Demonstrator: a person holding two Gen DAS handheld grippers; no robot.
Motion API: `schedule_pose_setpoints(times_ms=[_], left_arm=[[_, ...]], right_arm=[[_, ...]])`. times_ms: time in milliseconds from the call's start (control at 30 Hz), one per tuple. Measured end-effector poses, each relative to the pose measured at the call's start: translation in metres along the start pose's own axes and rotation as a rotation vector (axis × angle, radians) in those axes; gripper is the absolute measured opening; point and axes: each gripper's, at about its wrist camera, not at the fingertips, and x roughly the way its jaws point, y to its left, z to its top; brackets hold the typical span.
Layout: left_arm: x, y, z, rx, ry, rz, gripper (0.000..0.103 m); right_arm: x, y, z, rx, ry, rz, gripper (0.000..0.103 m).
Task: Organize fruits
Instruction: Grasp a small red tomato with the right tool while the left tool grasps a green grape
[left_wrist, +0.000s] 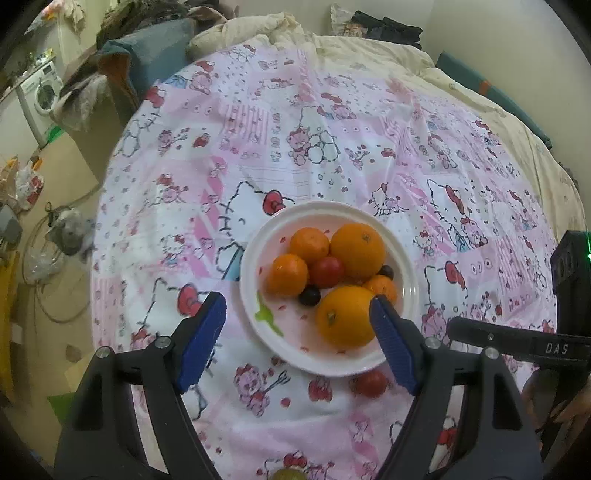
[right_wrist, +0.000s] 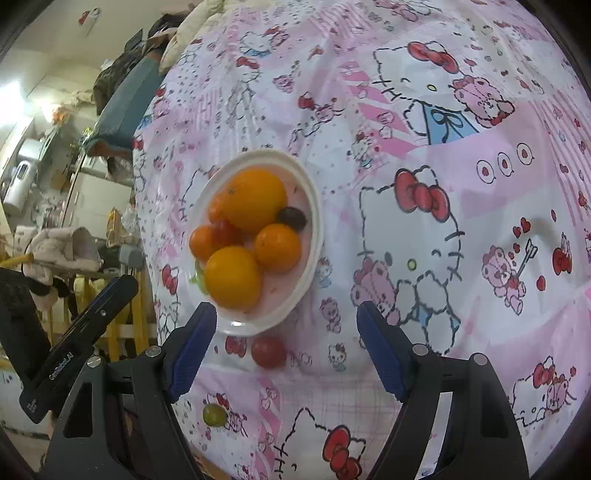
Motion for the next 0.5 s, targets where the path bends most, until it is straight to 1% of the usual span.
schedule_pose_setpoints(times_ms=[167, 267, 400, 500], left_arm=[[-0.015, 0.005, -0.019, 0.000, 0.010, 0.020, 0.077], [-0.021, 0.010, -0.029, -0.011, 0.010, 0.059, 0.077], [-0.025, 0.016, -0.043, -0.040, 0.025, 0.073, 0.077], [-0.032, 0.020, -0.051, -0.066, 0.013, 0.078, 0.077]], right_arm=[[0.000, 0.005, -0.011, -0.033, 0.014, -0.014, 0.081], [0.001, 0.006, -0.017, -0.043, 0.022, -0.031, 0.081], [0.003, 0.003, -0.022, -0.029, 0.039, -0.025, 0.081], [0.002, 0.002, -0.024, -0.013, 0.045, -0.011, 0.081]])
